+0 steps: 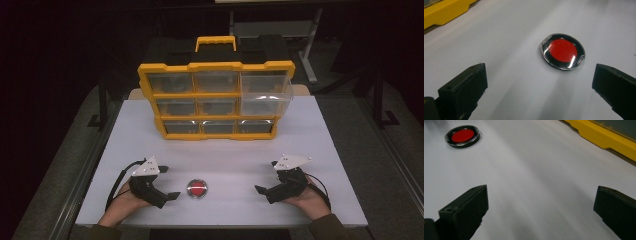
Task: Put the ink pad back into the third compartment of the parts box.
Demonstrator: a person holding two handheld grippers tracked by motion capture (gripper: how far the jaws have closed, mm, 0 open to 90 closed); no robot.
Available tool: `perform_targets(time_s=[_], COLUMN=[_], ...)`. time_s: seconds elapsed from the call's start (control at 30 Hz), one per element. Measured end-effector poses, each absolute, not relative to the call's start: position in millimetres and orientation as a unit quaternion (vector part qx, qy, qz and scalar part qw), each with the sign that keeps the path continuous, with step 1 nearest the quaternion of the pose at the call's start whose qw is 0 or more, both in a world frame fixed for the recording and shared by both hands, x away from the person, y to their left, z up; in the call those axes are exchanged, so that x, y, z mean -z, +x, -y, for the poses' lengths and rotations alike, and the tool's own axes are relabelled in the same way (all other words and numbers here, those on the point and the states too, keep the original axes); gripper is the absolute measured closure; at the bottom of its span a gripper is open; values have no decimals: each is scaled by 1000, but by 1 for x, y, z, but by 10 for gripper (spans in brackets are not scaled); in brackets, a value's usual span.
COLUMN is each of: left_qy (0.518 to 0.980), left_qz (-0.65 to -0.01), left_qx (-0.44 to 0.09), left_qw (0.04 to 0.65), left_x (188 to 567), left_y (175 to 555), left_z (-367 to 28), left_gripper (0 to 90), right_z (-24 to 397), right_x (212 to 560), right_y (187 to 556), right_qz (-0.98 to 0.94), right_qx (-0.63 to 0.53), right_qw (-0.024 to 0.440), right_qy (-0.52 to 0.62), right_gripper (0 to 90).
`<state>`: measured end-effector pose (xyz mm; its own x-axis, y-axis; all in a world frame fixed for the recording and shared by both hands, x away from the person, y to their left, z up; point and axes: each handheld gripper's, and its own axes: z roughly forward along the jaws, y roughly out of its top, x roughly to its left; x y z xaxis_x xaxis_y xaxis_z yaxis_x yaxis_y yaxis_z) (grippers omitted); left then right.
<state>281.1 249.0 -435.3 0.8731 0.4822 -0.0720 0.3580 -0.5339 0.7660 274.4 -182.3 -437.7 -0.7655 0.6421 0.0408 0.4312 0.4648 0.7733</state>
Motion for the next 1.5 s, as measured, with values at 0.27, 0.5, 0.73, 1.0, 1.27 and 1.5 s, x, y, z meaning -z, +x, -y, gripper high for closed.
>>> perform_targets(time_s=[0.27,0.5,0.73,1.0,1.27,1.5], left_qy=[872,873,868,867,869,869], left_qz=[-244,-247,-248,-247,-244,-240], left_qx=[-75,-74,-74,-70,-68,-66], left_qw=[417,414,424,426,424,428], left_x=[435,434,429,425,424,420], left_y=[283,284,287,289,292,292], left_z=[-250,-252,-253,-248,-244,-240], left_gripper=[0,0,0,0,0,12], right_z=[181,182,178,177,177,177], right_x=[437,437,436,436,435,435], right_y=[273,275,275,274,273,273], right_qz=[-849,-848,-848,-850,-849,-849], right_qx=[-411,-416,-416,-414,-416,-417], right_qw=[124,126,124,125,125,125], right_qy=[309,303,304,300,301,300], right_gripper=[0,0,0,0,0,0])
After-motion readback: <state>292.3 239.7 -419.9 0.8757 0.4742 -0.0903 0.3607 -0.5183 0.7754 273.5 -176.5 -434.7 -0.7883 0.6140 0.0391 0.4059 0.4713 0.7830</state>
